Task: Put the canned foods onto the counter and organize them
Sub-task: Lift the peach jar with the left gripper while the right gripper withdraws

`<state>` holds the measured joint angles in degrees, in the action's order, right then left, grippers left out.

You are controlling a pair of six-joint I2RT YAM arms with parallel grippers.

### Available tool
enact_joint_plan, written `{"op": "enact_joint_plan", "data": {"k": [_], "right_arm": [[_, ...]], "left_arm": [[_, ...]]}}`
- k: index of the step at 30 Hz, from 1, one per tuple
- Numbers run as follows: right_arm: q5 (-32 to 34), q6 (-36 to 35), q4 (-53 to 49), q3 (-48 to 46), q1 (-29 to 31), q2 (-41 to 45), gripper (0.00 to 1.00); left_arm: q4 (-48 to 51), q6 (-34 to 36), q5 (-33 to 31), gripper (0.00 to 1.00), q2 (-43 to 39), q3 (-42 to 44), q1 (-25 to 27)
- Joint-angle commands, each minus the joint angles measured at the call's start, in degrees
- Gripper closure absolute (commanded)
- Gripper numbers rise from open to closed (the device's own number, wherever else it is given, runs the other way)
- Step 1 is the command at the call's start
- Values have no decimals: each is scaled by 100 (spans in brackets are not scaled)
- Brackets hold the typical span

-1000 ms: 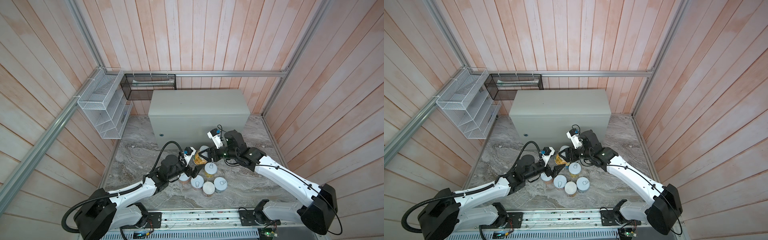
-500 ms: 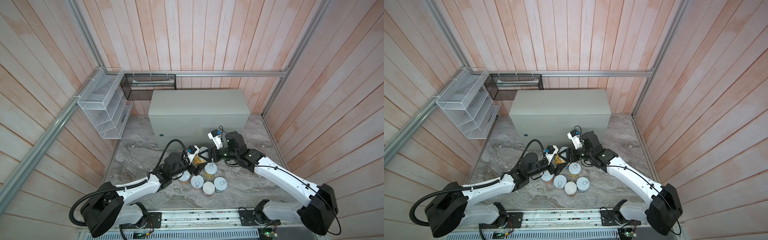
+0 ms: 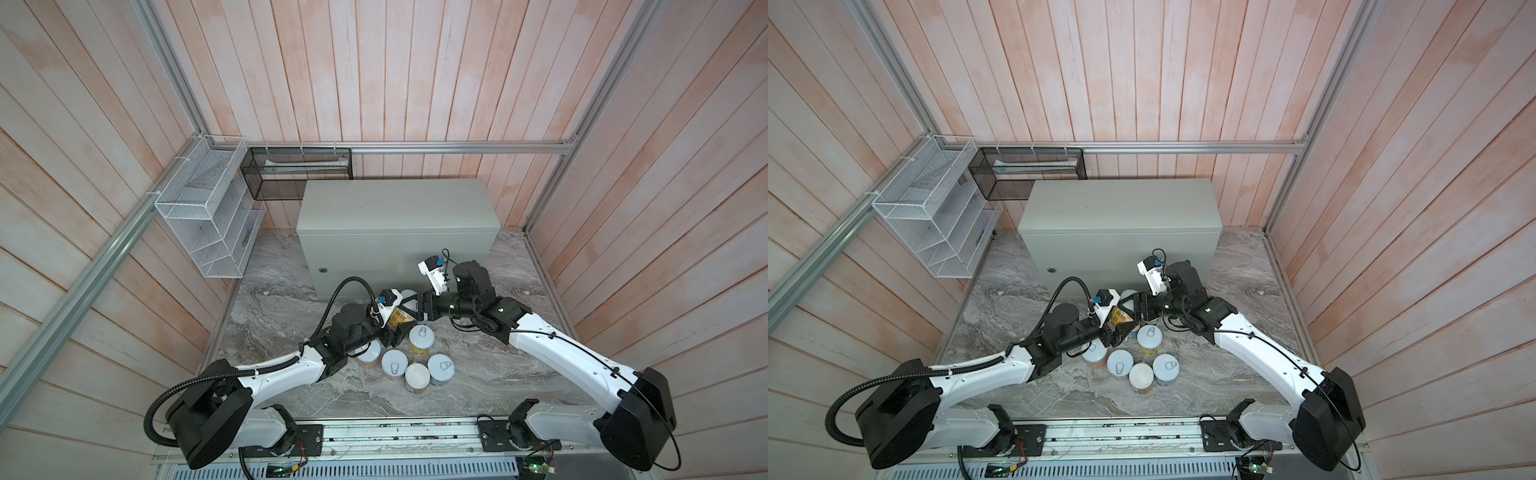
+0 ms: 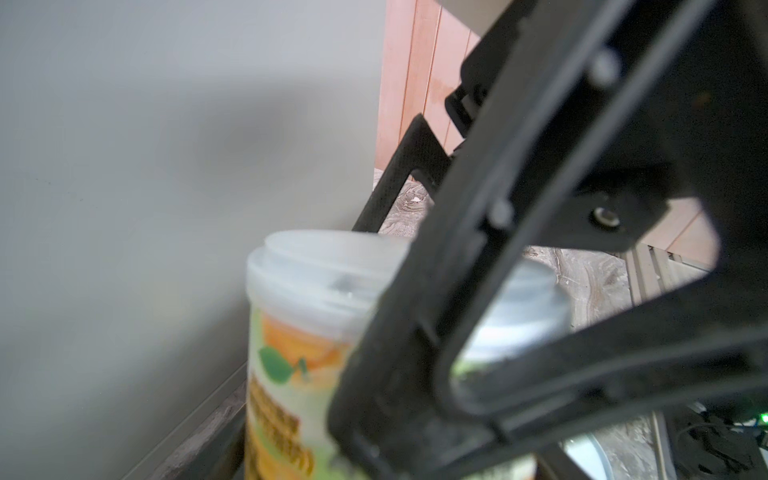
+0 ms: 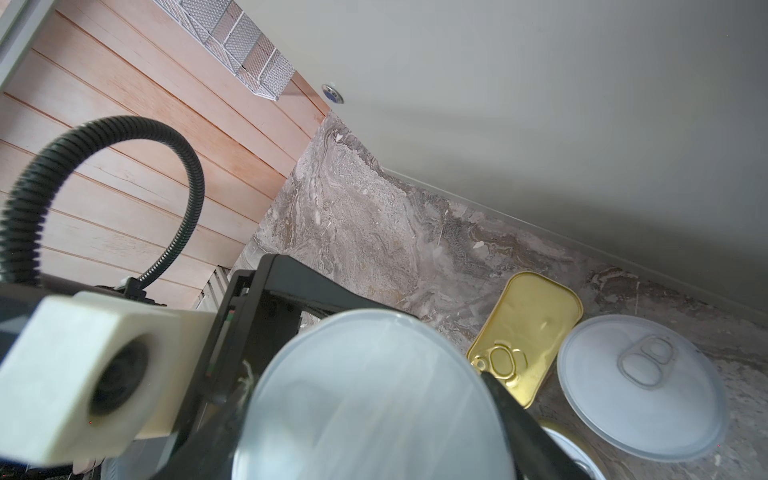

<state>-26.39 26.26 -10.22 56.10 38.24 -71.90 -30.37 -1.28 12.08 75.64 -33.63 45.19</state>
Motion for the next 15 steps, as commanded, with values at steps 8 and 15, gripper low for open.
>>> {"op": "enact_joint_plan", "data": {"k": [8, 15], "right_arm": [[-367, 149, 393, -184, -139, 330, 25], [-127, 198, 417, -284, -219, 625, 17]], "left_arm": [[258, -755, -616, 49, -345, -414, -142], [369, -816, -689, 51, -502, -433, -144]]}}
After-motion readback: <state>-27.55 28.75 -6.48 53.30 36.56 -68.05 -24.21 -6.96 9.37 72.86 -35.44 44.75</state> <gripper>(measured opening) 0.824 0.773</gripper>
